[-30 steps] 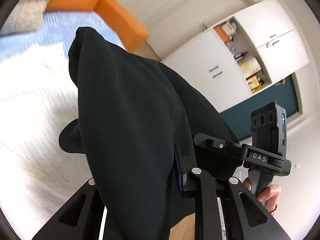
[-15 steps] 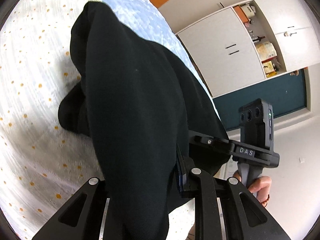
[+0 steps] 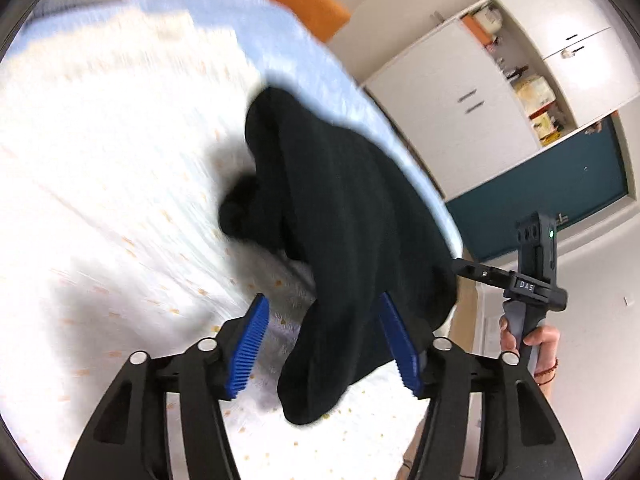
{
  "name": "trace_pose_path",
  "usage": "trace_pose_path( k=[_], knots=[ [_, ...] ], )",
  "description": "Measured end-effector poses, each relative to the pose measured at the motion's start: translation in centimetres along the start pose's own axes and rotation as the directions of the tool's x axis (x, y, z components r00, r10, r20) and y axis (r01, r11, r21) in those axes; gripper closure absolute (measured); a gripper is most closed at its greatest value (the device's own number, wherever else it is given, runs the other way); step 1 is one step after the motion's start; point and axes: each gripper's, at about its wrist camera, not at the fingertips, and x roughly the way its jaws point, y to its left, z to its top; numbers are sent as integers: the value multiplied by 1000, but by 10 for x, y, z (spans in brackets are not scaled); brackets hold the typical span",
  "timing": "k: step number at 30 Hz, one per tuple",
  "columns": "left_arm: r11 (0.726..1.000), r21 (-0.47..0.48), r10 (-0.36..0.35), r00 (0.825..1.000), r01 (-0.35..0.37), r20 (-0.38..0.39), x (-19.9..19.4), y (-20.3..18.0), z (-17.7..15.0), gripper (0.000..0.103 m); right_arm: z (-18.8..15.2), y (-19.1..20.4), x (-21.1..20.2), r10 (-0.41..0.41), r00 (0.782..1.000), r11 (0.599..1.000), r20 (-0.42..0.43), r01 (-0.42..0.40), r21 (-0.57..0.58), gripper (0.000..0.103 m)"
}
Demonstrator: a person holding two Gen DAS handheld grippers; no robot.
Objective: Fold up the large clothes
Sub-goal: 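Lower the folded jacket flat onto the daisy sheet with both tools, then open both tools and pull them back from the jacket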
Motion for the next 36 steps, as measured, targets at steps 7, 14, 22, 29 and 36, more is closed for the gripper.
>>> trace_pose_path(
  k=[7,14,22,29,36],
  knots=[
    [993,99,-70,991,59,110,-10,-69,49,27,39,28,-53,58,941,998,334,-49,-36,48],
    [997,6,80,996,-80,25,83,-43,72,46,49,21,25,4,951,1000,310,-4,-2,67],
    [986,-161,-35,995,50,92,91,43,63,95,33,7,100,-39,969,999,242,42,-8,67],
    [997,-68,51,992,-44,113,61,9,58,62,23,24,47,10,960,998,281,8,-63,65],
    [990,81,98,979,-114,177,24,-29,4,31,-37,18,8,-20,959,989,281,61,-138,62]
  ],
)
